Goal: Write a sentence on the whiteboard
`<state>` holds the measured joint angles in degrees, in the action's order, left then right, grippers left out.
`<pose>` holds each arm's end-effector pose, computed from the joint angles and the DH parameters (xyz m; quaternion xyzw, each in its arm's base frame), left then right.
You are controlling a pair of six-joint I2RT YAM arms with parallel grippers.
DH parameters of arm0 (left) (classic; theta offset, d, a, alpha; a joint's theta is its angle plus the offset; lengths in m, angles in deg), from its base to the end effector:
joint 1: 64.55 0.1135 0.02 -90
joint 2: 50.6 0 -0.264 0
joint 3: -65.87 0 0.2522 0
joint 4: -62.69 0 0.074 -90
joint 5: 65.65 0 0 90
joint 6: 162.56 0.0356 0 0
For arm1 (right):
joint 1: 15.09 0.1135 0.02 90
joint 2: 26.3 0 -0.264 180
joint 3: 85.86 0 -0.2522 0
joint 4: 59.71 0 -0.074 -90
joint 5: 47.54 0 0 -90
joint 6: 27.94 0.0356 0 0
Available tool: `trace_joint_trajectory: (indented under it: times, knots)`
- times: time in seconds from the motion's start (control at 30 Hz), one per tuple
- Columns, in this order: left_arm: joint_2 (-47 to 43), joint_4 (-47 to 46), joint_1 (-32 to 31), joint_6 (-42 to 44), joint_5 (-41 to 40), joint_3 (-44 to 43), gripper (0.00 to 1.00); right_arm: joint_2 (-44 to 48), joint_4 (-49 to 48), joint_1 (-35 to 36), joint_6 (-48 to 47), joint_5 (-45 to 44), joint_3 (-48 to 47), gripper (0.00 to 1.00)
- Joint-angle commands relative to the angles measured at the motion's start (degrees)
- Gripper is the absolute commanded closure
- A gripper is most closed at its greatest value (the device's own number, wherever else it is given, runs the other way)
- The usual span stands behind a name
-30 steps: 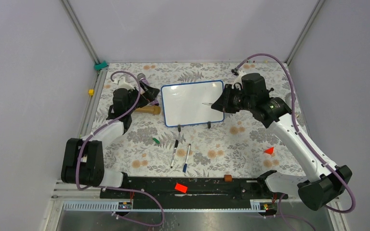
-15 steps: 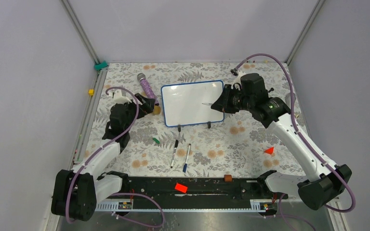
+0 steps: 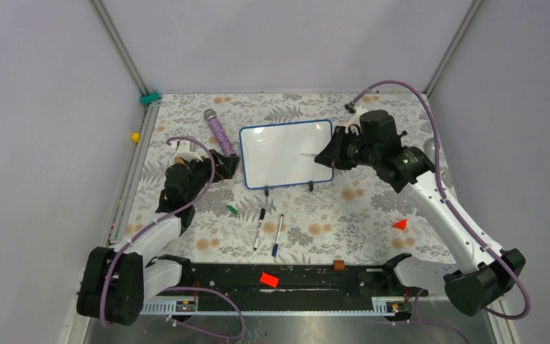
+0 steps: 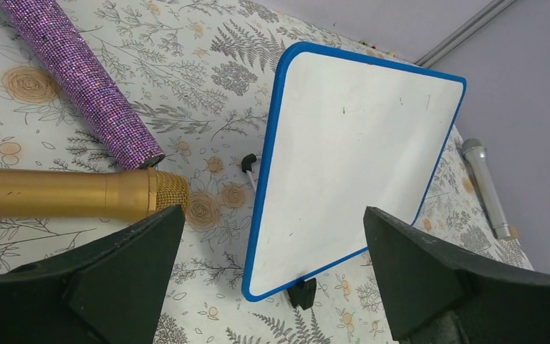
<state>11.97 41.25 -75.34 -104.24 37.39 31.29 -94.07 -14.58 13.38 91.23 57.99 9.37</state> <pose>0.2235 -0.0508 0.2171 -0.0601 0.7429 -0.3185 0.5857 0.2212 0.1308 0.3806 -0.0643 0.8503 0.3471 0.3904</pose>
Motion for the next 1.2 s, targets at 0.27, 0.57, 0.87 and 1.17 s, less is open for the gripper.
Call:
trace_joint_trajectory:
  times: [0.27,0.57,0.87,1.17]
  knots:
    - [6.2,2.9,0.2,1.2,3.5,-8.5,0.01,-0.7,-1.3,0.5,-1.5,0.9,-1.6,1.00]
    - [15.3,-17.3,6.8,-5.0,24.1,-7.0,0.01,-3.1,-1.7,0.5,-2.7,1.1,-3.7,1.00]
    - [18.8,-14.7,9.9,-2.9,25.4,-9.8,0.01,-5.7,-3.1,0.5,-2.9,1.8,-5.5,1.00]
    - [22.4,-18.1,9.2,-1.8,34.6,-11.5,0.01,-7.8,-3.3,0.5,-3.2,2.0,-7.2,1.00]
